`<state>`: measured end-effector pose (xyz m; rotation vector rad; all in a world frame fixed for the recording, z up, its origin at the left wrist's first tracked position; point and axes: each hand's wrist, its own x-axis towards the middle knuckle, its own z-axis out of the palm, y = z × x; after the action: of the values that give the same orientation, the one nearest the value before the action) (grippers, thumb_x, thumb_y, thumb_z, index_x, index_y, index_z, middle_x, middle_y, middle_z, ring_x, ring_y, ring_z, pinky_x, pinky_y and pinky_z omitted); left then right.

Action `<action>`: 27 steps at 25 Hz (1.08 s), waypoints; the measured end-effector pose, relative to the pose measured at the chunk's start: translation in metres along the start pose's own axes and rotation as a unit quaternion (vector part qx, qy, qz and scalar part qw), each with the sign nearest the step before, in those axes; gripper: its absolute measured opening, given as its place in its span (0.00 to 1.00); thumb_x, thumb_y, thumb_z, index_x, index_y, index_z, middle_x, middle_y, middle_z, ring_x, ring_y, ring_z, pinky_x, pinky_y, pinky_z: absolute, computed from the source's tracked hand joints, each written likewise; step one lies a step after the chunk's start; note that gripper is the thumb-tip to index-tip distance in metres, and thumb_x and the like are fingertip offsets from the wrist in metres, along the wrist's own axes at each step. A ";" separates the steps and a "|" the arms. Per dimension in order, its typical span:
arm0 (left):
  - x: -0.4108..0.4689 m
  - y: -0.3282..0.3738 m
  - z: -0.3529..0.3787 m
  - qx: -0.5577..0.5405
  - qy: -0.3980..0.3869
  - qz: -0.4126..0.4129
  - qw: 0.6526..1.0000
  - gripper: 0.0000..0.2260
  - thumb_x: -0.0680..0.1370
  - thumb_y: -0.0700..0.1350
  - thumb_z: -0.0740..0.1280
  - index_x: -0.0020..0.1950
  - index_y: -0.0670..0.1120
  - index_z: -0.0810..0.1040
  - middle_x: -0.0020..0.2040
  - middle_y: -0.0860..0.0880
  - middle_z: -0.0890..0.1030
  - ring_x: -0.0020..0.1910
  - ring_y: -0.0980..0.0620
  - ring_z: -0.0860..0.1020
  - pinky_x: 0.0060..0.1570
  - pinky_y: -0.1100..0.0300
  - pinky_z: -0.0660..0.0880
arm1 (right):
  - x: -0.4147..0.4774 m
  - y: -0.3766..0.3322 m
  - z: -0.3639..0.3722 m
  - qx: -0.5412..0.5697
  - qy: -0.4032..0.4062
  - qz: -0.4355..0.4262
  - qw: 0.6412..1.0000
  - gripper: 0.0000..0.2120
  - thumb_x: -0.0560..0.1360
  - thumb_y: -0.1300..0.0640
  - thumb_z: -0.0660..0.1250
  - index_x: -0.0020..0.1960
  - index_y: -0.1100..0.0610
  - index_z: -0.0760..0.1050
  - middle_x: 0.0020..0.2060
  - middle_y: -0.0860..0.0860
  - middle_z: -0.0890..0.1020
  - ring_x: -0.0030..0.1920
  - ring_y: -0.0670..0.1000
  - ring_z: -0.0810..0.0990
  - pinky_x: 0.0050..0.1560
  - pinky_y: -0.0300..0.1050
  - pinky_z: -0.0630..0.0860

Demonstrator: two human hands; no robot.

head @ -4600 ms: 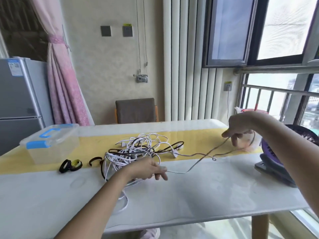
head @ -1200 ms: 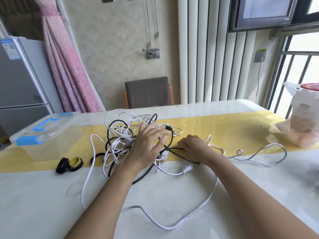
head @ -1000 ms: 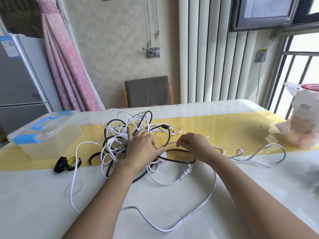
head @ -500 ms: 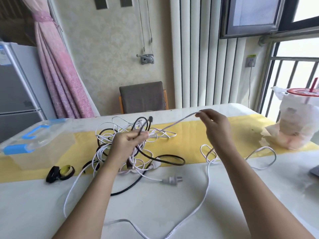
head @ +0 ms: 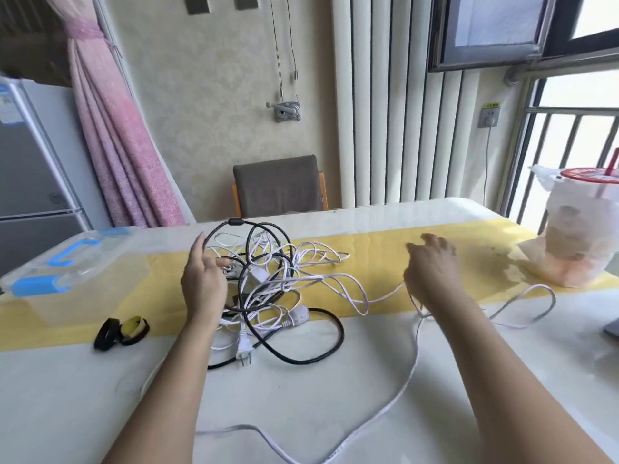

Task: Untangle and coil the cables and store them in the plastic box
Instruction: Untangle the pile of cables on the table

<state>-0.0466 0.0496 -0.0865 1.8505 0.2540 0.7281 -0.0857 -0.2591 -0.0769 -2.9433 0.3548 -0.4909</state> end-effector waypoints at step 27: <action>-0.015 0.014 0.017 0.335 -0.243 0.160 0.896 0.19 0.84 0.48 0.47 0.70 0.51 0.69 0.74 0.49 0.64 0.73 0.53 0.60 0.71 0.51 0.49 | -0.013 -0.021 -0.043 0.722 -0.051 -0.097 0.683 0.14 0.78 0.54 0.63 0.34 0.58 0.74 0.22 0.43 0.59 0.23 0.43 0.55 0.25 0.35 0.53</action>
<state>-0.0502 0.0238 -0.0834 2.7110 -0.1581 0.3798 -0.1077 -0.2392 -0.0369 -1.3978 -0.2965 -0.3354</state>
